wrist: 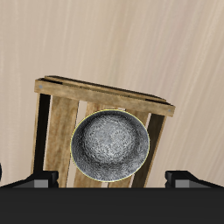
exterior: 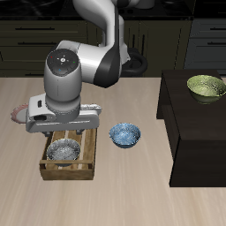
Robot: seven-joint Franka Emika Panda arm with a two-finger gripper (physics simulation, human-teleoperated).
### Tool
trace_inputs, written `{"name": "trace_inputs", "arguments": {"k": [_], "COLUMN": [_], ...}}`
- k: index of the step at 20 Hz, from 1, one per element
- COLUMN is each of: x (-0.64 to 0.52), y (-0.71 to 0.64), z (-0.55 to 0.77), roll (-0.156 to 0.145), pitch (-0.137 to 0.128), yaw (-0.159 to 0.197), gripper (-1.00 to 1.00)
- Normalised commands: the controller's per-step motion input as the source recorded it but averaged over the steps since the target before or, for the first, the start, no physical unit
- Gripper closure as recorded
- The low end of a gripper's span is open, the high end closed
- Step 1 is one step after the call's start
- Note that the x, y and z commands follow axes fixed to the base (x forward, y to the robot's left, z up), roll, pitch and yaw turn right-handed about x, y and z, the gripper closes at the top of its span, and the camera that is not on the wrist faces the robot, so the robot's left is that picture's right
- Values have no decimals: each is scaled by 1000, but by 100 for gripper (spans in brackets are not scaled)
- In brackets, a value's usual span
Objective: Place the black bowl in the wooden tray
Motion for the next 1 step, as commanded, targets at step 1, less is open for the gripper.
{"name": "trace_inputs", "arguments": {"k": [1], "x": [-236], "y": [119], "z": [265], "roll": [-5], "pitch": [-37], "yaw": [19], "gripper": [-100]}}
